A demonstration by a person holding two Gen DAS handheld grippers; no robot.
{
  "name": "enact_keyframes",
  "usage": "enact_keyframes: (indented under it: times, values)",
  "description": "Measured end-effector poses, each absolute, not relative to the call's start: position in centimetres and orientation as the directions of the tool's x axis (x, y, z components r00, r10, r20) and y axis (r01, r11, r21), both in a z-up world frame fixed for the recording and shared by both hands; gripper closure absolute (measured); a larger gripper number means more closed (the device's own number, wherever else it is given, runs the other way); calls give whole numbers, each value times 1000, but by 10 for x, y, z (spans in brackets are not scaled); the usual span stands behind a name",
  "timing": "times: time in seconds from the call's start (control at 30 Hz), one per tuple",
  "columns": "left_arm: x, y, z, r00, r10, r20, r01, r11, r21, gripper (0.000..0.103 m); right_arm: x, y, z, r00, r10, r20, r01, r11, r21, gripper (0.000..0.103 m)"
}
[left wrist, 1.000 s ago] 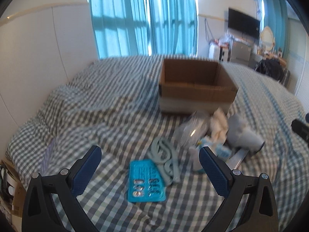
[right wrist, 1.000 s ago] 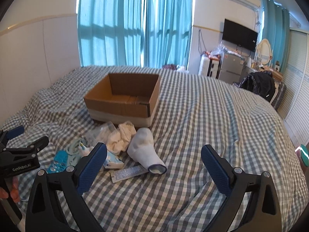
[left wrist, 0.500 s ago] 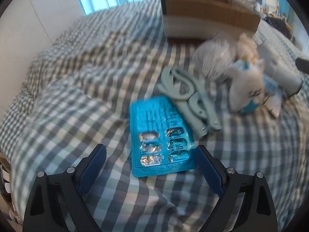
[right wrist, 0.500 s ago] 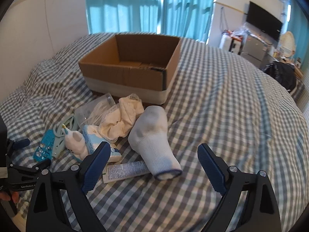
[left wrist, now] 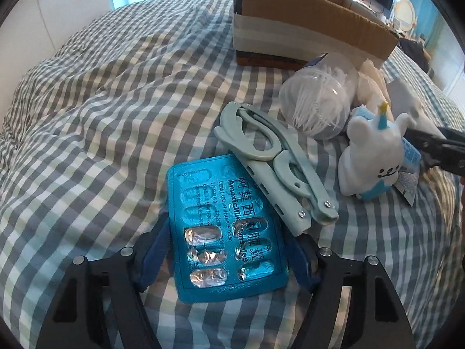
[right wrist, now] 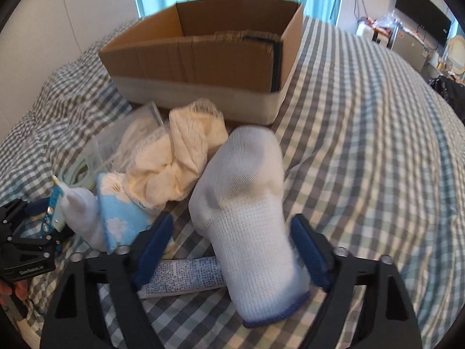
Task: Organize objects
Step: 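Grasp the blue blister pack with the left tool while the right tool grasps the white sock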
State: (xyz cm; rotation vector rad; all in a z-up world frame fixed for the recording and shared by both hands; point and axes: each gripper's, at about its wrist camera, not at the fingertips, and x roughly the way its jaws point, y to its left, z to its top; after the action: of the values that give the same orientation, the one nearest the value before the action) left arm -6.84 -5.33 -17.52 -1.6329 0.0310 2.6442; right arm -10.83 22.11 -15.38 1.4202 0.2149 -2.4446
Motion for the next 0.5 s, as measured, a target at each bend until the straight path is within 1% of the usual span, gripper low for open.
enact_keyframes:
  times: [0.03, 0.07, 0.13, 0.17, 0.3, 0.5]
  values:
    - [-67, -52, -173, -450, 19, -893, -39, -999, -1, 31, -107, 221, -154, -470, -174, -866, 335, -942, 8, 37]
    - [-66, -51, -170, -456, 15, -890, -38, -999, 3, 32, -104, 221, -153, -477, -160, -864, 337, -941, -12, 46]
    - [-63, -50, -167, -463, 10, -886, -37, -999, 8, 32, -99, 224, -150, -483, -167, -859, 329, -944, -1, 51]
    - [-61, -49, -166, -465, 8, -885, -37, -999, 10, 32, -97, 228, -148, -486, -176, -856, 320, -947, 13, 57]
    - [-52, -47, -158, -474, 16, -880, -44, -999, 5, 33, -82, 237, -134, -520, -180, -835, 301, -954, 18, 61]
    - [-37, -46, -139, -511, 34, -859, -53, -999, -8, 33, -57, 238, -106, -578, -198, -792, 300, -954, 19, 64]
